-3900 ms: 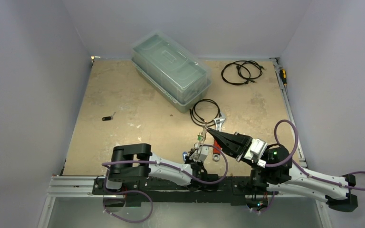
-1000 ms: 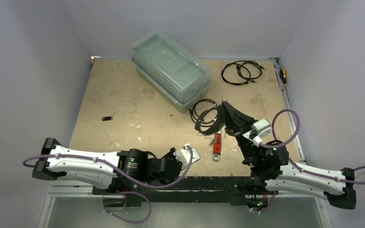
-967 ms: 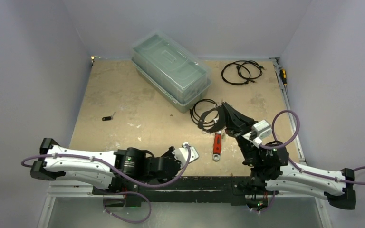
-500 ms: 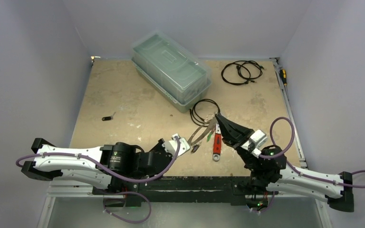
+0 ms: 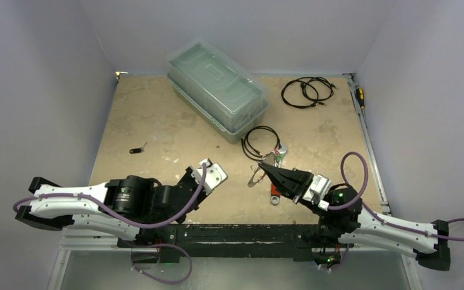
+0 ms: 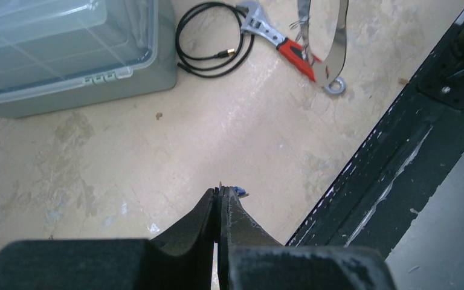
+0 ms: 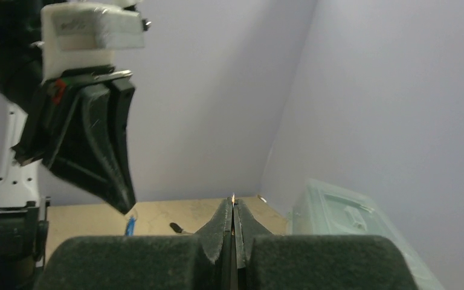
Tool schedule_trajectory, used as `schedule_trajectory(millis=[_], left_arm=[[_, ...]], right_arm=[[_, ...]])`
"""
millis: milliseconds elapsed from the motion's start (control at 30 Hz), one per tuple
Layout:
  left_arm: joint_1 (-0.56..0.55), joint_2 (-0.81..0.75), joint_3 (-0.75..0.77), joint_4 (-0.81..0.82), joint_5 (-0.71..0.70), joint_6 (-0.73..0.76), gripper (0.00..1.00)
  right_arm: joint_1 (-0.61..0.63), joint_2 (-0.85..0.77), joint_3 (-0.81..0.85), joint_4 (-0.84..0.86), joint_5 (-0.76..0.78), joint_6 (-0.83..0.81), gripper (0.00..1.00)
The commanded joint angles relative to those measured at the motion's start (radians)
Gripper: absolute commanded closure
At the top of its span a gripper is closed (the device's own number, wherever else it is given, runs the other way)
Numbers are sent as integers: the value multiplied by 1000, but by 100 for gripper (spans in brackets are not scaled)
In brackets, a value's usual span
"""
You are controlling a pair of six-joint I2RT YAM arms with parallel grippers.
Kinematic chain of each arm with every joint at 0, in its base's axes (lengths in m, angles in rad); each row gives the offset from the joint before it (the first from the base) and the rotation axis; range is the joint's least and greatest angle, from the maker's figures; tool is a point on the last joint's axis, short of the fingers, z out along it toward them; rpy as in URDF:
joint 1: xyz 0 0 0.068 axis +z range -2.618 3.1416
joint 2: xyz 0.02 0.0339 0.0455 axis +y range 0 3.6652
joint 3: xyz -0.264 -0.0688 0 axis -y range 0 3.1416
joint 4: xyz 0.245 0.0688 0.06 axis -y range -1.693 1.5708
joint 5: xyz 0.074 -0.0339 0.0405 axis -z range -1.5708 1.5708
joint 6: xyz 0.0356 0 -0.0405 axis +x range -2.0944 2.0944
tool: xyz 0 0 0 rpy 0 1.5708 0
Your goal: Put the keys on the keyring
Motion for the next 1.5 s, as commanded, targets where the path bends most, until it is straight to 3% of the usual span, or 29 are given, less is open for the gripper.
schedule_trajectory(millis=[0, 467, 733, 1467], left_arm=[[-3, -44, 33, 115, 8, 93, 100], [-3, -121, 4, 302, 172, 271, 100], [-3, -128, -19, 390, 253, 348, 100], [-3, -115, -124, 686, 289, 386, 100]], right_arm=[[-2, -7, 41, -21, -133, 36, 100], [-2, 23, 88, -75, -361, 126, 100], [-2, 60, 47, 116, -374, 242, 100], [-67, 214, -22, 555, -360, 594, 100]])
